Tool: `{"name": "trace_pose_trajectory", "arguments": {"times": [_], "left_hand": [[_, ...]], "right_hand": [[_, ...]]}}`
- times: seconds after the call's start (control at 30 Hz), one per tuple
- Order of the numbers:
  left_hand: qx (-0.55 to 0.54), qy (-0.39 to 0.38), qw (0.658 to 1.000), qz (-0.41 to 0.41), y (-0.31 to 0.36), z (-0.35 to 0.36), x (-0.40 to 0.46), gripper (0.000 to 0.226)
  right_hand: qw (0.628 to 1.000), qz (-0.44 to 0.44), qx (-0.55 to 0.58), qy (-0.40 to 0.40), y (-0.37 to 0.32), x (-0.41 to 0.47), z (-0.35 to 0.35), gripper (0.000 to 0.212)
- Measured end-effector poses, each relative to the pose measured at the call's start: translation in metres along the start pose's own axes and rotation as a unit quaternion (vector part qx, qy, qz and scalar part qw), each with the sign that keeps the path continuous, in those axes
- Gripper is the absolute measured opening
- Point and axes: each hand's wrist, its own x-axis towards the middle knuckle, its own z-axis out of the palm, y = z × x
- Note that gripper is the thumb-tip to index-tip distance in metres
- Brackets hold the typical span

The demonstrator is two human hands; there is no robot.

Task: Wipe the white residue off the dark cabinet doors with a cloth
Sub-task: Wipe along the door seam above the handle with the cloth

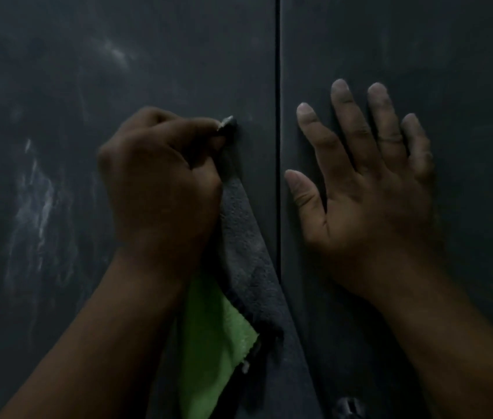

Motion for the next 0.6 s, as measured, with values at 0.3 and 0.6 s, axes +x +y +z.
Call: {"name": "trace_pose_trajectory", "arguments": {"times": [0.3, 0.6], "left_hand": [[-0.02, -0.044, 0.999, 0.003, 0.014, -0.008, -0.025, 0.019], [0.028, -0.067, 0.997, -0.005, 0.038, 0.003, -0.026, 0.016]], "right_hand": [[1.0, 0.007, 0.007, -0.002, -0.002, -0.002, -0.004, 0.064], [0.999, 0.007, 0.037, -0.035, -0.001, -0.002, -0.01, 0.064]]}}
